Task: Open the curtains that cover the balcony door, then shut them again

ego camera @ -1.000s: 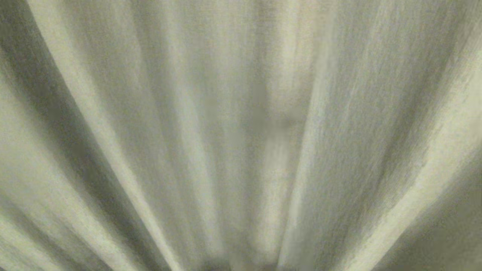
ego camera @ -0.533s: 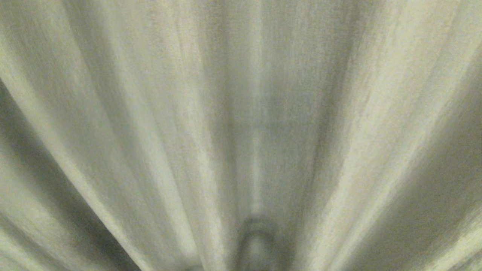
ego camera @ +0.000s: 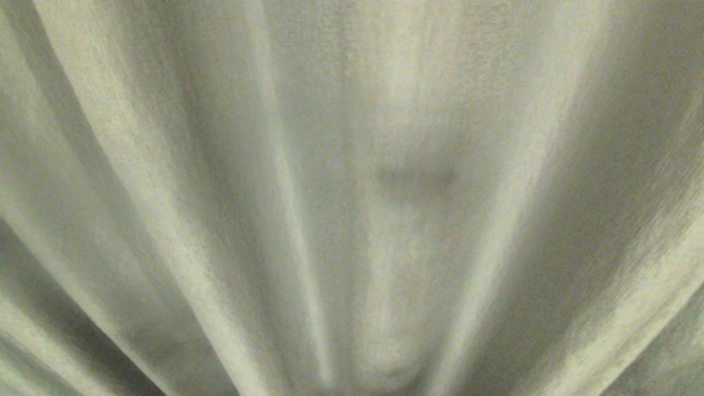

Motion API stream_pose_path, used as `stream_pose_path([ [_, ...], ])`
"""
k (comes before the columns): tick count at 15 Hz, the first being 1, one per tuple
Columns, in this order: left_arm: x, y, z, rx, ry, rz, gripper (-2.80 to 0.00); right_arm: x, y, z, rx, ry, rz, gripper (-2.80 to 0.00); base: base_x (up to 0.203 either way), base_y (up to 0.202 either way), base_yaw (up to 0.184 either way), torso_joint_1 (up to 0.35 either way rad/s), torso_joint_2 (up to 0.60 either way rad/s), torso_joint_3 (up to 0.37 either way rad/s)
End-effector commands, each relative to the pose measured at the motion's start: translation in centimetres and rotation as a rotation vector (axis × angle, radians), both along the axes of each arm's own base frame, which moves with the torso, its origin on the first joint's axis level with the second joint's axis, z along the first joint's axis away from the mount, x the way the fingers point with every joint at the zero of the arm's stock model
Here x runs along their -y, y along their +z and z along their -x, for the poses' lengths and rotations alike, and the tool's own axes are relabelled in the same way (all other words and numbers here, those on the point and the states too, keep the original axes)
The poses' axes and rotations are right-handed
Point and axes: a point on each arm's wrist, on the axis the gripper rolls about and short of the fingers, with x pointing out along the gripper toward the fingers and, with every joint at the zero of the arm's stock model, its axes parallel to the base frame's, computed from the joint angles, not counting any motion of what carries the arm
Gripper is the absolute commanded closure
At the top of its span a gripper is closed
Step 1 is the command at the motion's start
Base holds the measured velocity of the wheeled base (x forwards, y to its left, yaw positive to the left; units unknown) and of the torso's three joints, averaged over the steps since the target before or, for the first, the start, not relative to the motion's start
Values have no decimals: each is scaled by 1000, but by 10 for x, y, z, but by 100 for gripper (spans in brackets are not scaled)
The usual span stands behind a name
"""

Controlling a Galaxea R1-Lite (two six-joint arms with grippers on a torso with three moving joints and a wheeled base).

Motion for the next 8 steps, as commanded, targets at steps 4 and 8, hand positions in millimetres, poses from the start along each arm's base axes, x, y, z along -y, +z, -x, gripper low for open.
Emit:
stream_pose_path([
  [4,0,0,0,0,1,0,0,0,0,0,1,1,2,0,0,-194,3,1,3,4],
  [8,0,0,0,0,1,0,0,0,0,0,0,1,1,0,0,-192,2,4,1,1],
])
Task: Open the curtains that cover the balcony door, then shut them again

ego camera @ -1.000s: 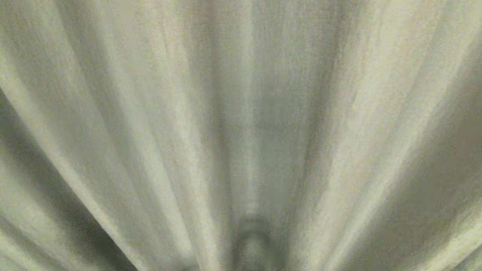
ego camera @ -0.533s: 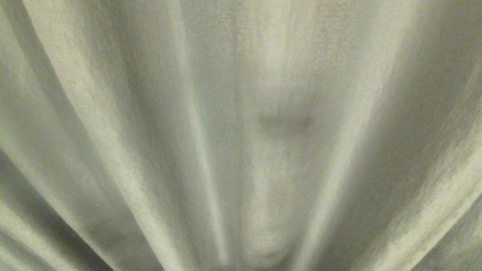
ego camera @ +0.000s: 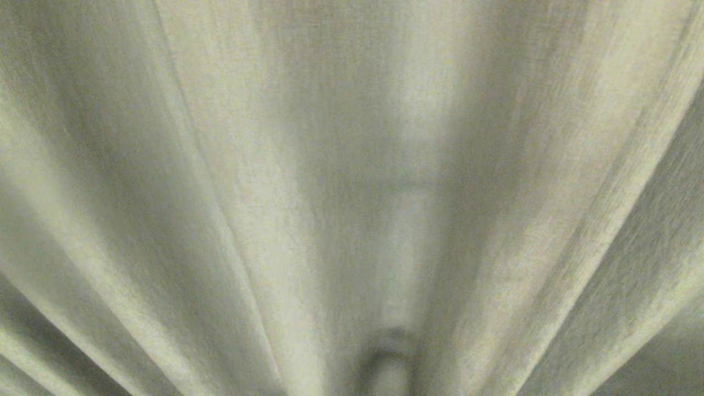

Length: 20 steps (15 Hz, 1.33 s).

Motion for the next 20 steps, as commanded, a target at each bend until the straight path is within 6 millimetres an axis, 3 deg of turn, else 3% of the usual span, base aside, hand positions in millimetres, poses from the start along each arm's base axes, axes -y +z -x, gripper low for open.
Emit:
stream_pose_path([
  [1,0,0,0,0,1,0,0,0,0,0,1,1,1,0,0,-195,2,0,0,2],
  [12,0,0,0,0,1,-1,0,0,0,0,0,1,1,0,0,-186,1,1,1,2],
  [20,0,0,0,0,2,-1,0,0,0,0,1,1,2,0,0,-10,0,0,0,0],
])
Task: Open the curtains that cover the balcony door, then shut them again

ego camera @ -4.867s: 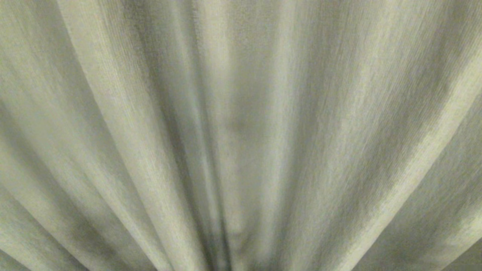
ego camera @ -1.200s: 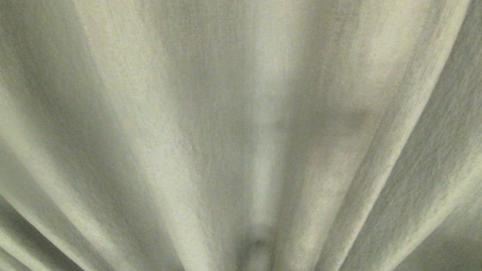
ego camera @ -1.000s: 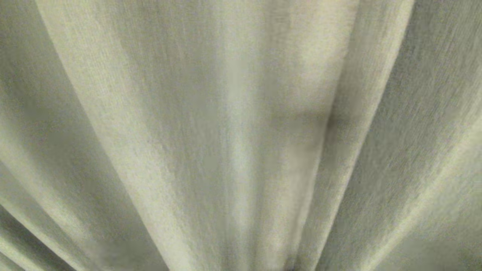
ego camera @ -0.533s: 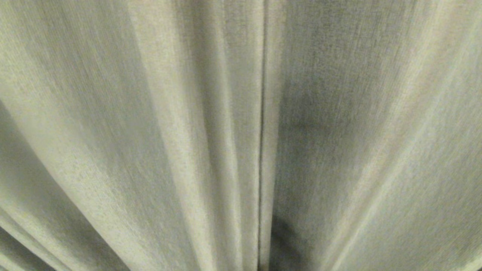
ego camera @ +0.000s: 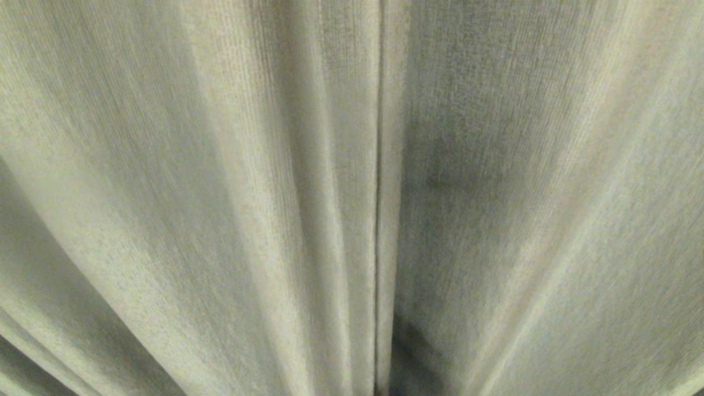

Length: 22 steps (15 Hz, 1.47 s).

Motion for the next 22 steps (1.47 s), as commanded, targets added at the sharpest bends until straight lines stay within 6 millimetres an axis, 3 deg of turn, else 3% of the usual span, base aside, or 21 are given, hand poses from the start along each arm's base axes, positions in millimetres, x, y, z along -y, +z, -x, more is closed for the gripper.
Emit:
stream_pose_path([
  [1,0,0,0,1,-1,0,0,0,0,0,0,1,0,0,-65,0,-1,12,-1,6],
  [10,0,0,0,1,-1,2,0,0,0,0,1,1,0,0,-169,0,-2,0,5,3],
  [22,0,0,0,1,1,2,0,0,0,0,-1,1,0,0,0,0,0,3,0,0],
])
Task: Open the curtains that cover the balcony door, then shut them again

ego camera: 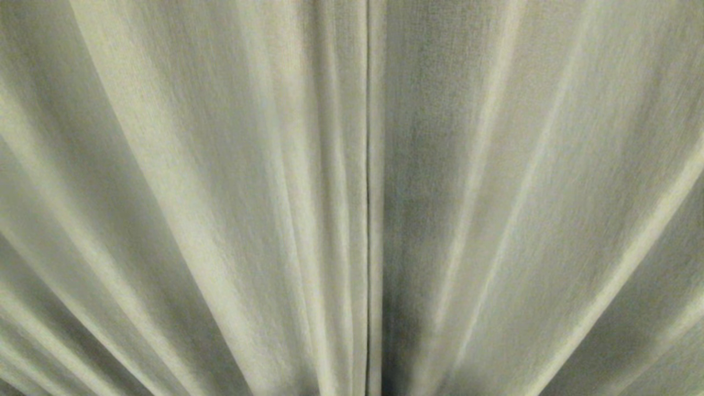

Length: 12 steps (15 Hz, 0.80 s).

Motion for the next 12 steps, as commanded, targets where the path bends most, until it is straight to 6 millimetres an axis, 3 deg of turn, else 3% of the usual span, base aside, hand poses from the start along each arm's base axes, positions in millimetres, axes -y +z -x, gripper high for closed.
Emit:
stream_pose_path([
  [1,0,0,0,1,1,1,0,0,0,0,0,1,1,0,0,0,0,0,0,0],
  [12,0,0,0,1,1,1,0,0,0,0,2,2,-1,0,0,0,0,0,0,0],
])
